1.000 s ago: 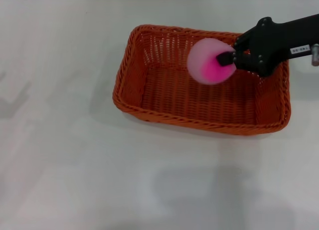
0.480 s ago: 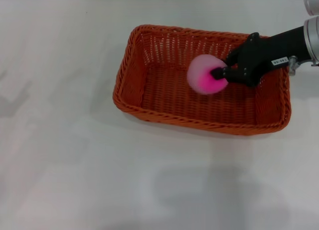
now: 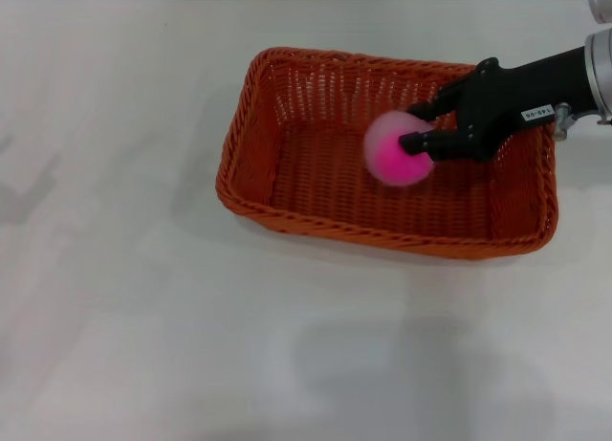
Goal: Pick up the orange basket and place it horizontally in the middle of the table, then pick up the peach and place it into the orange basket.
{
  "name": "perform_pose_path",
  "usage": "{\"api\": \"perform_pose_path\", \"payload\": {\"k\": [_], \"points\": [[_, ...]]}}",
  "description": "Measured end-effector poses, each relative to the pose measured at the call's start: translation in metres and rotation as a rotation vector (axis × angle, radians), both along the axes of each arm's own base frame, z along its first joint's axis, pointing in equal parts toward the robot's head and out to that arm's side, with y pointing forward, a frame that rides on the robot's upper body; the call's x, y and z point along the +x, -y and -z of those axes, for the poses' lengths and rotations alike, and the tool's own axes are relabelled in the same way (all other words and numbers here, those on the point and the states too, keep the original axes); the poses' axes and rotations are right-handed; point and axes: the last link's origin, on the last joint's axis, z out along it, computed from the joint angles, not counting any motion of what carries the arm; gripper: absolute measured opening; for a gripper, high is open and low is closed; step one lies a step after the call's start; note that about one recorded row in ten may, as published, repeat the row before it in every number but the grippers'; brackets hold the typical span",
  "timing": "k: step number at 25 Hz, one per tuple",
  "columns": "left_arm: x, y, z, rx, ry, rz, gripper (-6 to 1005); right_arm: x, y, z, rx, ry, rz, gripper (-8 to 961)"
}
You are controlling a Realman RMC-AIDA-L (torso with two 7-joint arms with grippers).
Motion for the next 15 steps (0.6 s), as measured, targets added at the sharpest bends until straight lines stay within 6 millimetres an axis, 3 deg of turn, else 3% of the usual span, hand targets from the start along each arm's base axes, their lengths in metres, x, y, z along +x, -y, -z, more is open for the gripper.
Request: {"api": "perform_pose_path", "payload": {"k": [15], "points": [[0.0003,-0.0014,-0.0018,0.012,0.004,-0.001,743,-0.0012,-0.0026,-0.0095,0.03,-0.031,0.001,433]]}}
